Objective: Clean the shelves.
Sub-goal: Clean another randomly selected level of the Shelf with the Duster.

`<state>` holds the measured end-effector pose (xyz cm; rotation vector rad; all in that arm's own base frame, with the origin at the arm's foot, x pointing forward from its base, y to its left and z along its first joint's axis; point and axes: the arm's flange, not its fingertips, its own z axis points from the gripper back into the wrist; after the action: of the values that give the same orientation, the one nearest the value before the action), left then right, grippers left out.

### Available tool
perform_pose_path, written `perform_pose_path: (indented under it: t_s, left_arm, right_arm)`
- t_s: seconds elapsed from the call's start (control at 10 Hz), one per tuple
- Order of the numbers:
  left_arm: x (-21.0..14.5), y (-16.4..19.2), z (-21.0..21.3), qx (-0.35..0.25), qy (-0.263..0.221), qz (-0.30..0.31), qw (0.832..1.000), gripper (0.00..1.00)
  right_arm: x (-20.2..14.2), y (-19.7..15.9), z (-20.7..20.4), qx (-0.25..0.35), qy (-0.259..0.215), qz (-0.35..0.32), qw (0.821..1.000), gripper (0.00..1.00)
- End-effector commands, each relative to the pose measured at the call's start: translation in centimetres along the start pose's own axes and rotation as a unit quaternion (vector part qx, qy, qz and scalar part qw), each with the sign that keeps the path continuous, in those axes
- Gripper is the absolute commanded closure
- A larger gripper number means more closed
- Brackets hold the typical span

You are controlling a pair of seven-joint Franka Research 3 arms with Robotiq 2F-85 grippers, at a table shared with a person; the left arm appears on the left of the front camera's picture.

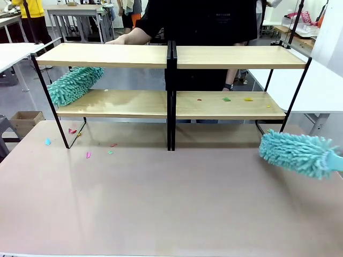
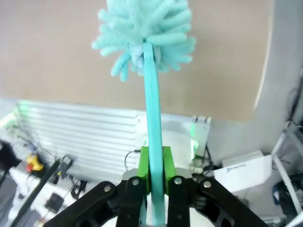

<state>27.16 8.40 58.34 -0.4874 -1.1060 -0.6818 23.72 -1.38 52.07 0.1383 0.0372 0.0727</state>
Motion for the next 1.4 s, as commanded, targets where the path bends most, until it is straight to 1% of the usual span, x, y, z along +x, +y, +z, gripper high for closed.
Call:
perform_pose_path:
  t_s: [0.0, 0.1, 0.2, 0.3, 0.4, 0.5, 0.6, 0.7, 0.8, 0.9, 1.0, 1.3]
  left_arm:
    - [0.0, 0.0, -0.1, 0.001, 0.002, 0.0, 1.0, 0.0]
    - [0.0, 0.0, -0.1, 0.001, 0.002, 0.0, 1.0, 0.0]
    - [0.0, 0.0, -0.1, 0.001, 0.002, 0.0, 1.0, 0.0]
    - [0.0, 0.0, -0.1, 0.001, 0.002, 0.0, 1.0, 0.0]
    - [0.0, 0.0, -0.1, 0.001, 0.002, 0.0, 1.0, 0.0]
    - [0.0, 0.0, -0.1, 0.001, 0.002, 0.0, 1.0, 0.0]
    - [0.0, 0.0, -0.1, 0.001, 0.002, 0.0, 1.0, 0.0]
    - [0.0, 0.0, -0.1, 0.001, 0.002, 0.0, 1.0, 0.0]
    - [0.0, 0.0, -0.1, 0.001, 0.002, 0.0, 1.0, 0.0]
    - [0.0, 0.0, -0.1, 0.001, 0.002, 0.0, 1.0, 0.0]
    - [0.0, 0.0, -0.1, 0.001, 0.002, 0.0, 1.0, 0.0]
    - [0.0, 0.0, -0.1, 0.001, 0.002, 0.0, 1.0, 0.0]
  right_arm:
    - [-7.4, -5.3, -5.2, 0.09, -0.001, 0.024, 0.996, 0.87]
    - [-7.9, -7.7, -3.5, 0.136, 0.012, 0.05, 0.989, 0.87]
    - [-8.2, -10.1, -2.4, 0.179, 0.058, 0.095, 0.978, 0.87]
    - [-8.2, -12.2, -2.0, 0.227, 0.095, 0.142, 0.959, 0.87]
    - [-7.6, -14.1, -1.8, 0.273, 0.132, 0.186, 0.935, 0.87]
    - [-7.0, -16.0, -1.7, 0.318, 0.156, 0.225, 0.908, 0.87]
    - [-6.5, -17.2, -1.6, 0.349, 0.169, 0.267, 0.882, 0.87]
    - [-5.8, -17.9, -1.7, 0.369, 0.181, 0.294, 0.863, 0.87]
    - [-5.0, -18.5, -1.9, 0.392, 0.181, 0.317, 0.844, 0.87]
    - [-3.8, -18.7, -2.5, 0.403, 0.188, 0.294, 0.846, 0.87]
    - [-6.0, -16.5, -3.0, 0.375, 0.162, 0.29, 0.866, 0.87]
    - [-6.0, -16.5, -3.0, 0.375, 0.162, 0.29, 0.866, 0.87]
